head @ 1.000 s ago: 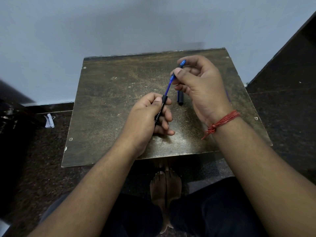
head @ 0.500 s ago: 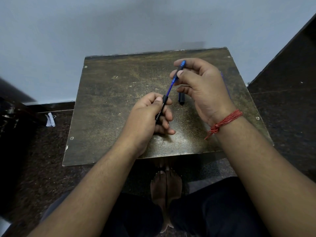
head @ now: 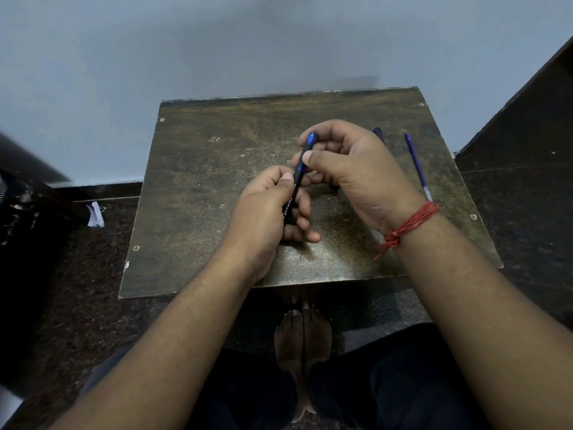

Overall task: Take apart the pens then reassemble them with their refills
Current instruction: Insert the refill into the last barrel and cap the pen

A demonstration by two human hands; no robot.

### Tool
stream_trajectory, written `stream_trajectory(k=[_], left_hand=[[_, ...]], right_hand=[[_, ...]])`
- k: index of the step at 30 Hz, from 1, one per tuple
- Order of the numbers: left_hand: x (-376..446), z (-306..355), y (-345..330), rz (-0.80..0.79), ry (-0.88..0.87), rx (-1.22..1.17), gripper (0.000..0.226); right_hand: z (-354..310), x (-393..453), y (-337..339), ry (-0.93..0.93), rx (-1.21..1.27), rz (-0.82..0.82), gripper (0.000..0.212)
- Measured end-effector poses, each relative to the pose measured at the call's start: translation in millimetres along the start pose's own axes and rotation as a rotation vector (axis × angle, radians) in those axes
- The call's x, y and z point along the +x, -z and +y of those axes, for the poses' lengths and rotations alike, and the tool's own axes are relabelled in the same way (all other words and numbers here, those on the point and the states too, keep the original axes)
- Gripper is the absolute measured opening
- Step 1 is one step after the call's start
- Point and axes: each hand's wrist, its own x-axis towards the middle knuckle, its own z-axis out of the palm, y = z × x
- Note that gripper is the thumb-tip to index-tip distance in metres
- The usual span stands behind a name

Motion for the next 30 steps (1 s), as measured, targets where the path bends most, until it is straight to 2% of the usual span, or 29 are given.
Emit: stream_trajectory(k=[5,10,13,15,22,30], left_hand=[[-1.1,-0.4,-0.8,-0.024,0.021,-0.047,0.025],[-2.1,1.3,-3.2,-0.083,0.078,-0.158,0.021],[-1.5,2.9,-1.9,-0.113,0.107,-0.218,0.019],[-0.7,3.1,-1.2,-0.127,0.113,-0.245,0.018],[0.0,1.7,-0.4,-0.125,0.106,-0.238,0.017],[0.8,0.1,-1.5,-0.113,0.103,-0.241,0.015]], right_hand=[[1.1,2.1,0.8,-0.027,0.008,-0.01,0.013],[5.9,2.0,0.6,-0.03,-0.025,0.014,0.019],[6.1,1.4,2.1,-0.026,-0.047,0.059,0.02],[5.1,2.0,4.2,-0.001,-0.022,0.103,0.014],[-0.6,1.4,2.7,-0.015,0.095,0.023,0.005],[-0.9,1.4,-4.0,-0.061,0.146,0.056,0.01]])
